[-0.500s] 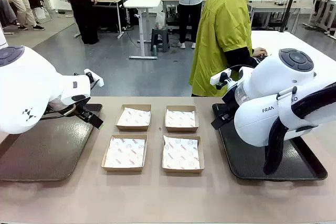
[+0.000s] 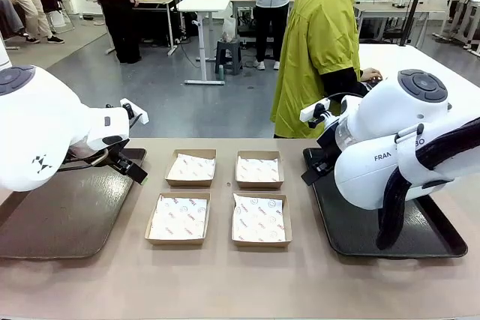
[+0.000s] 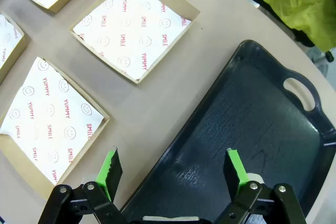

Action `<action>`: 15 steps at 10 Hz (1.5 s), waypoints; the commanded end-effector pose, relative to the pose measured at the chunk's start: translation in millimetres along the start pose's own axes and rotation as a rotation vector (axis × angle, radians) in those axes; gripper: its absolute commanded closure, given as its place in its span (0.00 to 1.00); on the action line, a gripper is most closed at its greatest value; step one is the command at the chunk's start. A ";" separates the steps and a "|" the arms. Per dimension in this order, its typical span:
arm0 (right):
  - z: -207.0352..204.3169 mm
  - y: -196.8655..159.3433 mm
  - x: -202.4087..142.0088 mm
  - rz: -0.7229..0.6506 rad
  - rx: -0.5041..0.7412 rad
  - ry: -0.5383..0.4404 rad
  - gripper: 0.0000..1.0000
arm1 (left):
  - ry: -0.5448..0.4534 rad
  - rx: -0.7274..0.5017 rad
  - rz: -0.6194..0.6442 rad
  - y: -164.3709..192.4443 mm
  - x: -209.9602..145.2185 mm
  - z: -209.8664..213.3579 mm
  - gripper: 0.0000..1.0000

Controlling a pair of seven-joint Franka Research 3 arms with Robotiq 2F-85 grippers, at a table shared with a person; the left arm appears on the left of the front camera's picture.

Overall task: Individually package the donuts and arrange them on the tray.
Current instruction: Pick up one Paper togo box.

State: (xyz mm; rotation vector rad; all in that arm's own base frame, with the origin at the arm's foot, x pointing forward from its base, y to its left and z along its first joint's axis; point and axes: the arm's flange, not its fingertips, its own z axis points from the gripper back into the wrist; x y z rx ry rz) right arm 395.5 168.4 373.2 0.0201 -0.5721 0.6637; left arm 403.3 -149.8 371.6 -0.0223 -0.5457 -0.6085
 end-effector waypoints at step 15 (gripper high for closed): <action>132.2 60.7 -103.4 0.116 -0.059 0.107 0.00 | 0.154 0.013 -0.071 -33.3 -84.5 116.8 0.00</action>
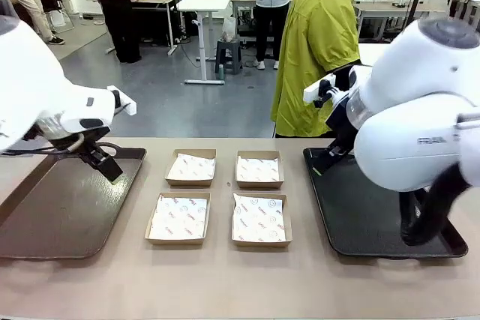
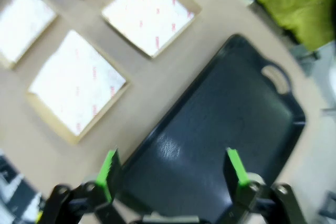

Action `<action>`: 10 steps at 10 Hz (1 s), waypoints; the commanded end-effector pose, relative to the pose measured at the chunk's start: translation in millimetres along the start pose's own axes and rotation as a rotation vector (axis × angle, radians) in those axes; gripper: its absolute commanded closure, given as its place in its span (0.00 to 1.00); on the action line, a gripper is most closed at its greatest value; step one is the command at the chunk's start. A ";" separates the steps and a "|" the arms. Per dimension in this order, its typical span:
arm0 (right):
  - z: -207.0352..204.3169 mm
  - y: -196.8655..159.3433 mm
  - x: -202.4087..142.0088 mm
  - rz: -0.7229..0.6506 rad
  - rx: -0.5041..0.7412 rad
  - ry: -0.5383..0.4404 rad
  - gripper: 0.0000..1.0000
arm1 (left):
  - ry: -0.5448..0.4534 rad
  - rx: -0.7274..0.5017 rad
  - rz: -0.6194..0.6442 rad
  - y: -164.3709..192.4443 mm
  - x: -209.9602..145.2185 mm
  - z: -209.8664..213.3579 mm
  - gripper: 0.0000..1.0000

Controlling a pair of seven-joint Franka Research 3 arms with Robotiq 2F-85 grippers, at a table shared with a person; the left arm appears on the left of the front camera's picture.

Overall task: Individually package the donuts and arrange them on the tray.
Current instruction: Pick up one Paper togo box.

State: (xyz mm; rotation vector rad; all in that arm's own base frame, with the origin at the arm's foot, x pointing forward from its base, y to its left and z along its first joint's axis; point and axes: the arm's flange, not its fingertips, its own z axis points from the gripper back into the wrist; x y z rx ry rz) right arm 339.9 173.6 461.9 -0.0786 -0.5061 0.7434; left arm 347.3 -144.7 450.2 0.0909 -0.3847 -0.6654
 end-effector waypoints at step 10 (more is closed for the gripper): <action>16.8 -93.8 -81.1 -0.606 0.781 -0.369 0.00 | -0.390 -0.513 0.482 73.0 -40.4 50.5 0.00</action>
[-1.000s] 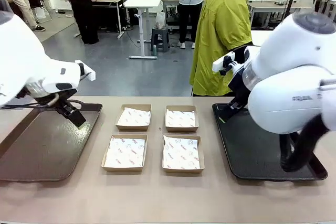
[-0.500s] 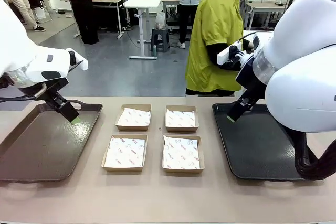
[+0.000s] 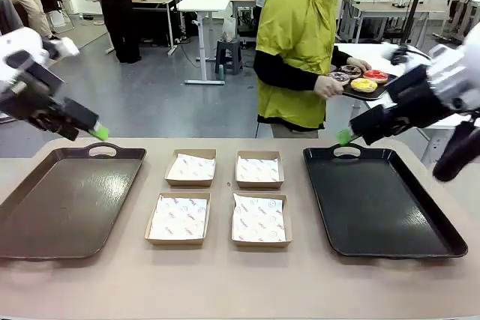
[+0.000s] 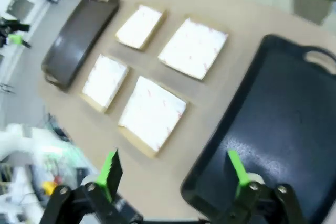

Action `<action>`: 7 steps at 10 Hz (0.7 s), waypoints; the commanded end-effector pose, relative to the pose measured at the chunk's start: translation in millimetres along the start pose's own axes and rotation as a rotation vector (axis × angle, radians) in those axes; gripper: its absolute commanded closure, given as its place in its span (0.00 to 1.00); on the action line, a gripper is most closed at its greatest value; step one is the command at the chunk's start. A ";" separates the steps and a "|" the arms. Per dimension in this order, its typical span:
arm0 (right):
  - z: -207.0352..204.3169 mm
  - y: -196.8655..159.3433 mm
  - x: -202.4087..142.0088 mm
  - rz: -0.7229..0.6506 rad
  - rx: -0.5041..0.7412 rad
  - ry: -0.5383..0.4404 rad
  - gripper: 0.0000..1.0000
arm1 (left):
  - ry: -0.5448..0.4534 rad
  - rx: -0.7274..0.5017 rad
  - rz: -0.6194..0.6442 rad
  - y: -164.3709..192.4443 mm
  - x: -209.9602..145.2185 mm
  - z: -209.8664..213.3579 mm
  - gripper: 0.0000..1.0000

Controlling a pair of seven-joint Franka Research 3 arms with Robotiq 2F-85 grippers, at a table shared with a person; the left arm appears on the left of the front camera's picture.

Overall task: Individually package the donuts and arrange them on the tray.
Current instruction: Pick up one Paper togo box.

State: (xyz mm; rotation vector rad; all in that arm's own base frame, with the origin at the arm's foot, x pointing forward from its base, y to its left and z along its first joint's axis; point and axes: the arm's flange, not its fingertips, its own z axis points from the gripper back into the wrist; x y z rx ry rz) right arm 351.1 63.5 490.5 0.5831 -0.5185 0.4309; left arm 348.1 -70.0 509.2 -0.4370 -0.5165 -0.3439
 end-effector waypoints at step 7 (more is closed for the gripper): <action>43.8 -120.6 -103.5 -0.387 0.517 -0.217 0.00 | 0.069 -0.527 0.388 143.0 -61.1 8.9 0.00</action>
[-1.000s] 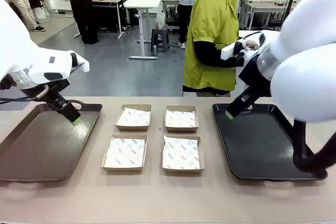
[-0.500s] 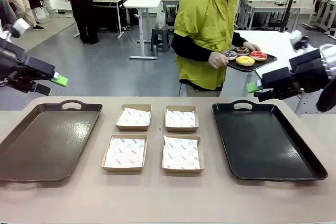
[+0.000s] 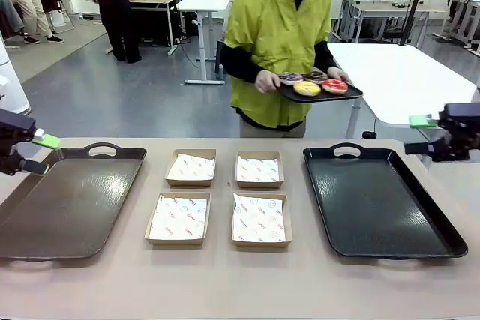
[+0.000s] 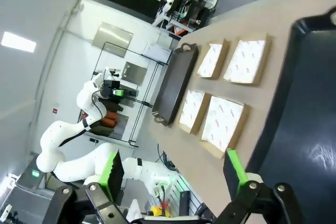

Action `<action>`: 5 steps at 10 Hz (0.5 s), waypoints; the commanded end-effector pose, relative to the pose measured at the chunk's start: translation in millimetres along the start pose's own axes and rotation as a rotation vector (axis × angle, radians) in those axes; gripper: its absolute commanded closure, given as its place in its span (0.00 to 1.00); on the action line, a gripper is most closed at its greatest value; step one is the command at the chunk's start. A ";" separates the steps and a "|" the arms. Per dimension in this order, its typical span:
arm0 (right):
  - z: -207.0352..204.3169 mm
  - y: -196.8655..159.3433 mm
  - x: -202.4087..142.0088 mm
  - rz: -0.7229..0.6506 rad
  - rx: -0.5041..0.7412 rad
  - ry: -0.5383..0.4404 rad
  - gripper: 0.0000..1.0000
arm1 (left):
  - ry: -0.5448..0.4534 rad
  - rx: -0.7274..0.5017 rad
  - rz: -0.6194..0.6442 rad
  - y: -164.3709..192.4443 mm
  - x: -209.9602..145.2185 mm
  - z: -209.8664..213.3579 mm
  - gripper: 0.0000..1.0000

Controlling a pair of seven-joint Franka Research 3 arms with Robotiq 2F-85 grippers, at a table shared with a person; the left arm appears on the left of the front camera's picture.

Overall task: Individually package the donuts and arrange them on the tray.
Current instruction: Pick up one Paper togo box.

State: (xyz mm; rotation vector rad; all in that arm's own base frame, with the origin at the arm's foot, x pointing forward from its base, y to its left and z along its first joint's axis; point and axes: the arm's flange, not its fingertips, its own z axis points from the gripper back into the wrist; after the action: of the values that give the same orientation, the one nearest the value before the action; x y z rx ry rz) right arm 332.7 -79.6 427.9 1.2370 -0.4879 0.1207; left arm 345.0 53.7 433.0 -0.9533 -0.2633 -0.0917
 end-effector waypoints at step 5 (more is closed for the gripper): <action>30.9 -28.8 -35.8 -0.055 -0.017 -0.006 0.00 | 0.032 -0.187 -0.043 22.2 -16.8 47.4 0.00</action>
State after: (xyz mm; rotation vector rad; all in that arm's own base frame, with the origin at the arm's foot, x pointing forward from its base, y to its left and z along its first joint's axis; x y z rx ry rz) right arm 311.4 -119.7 395.4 1.2345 -0.4423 0.0447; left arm 318.3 109.6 440.5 -1.1285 -0.2408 -0.1651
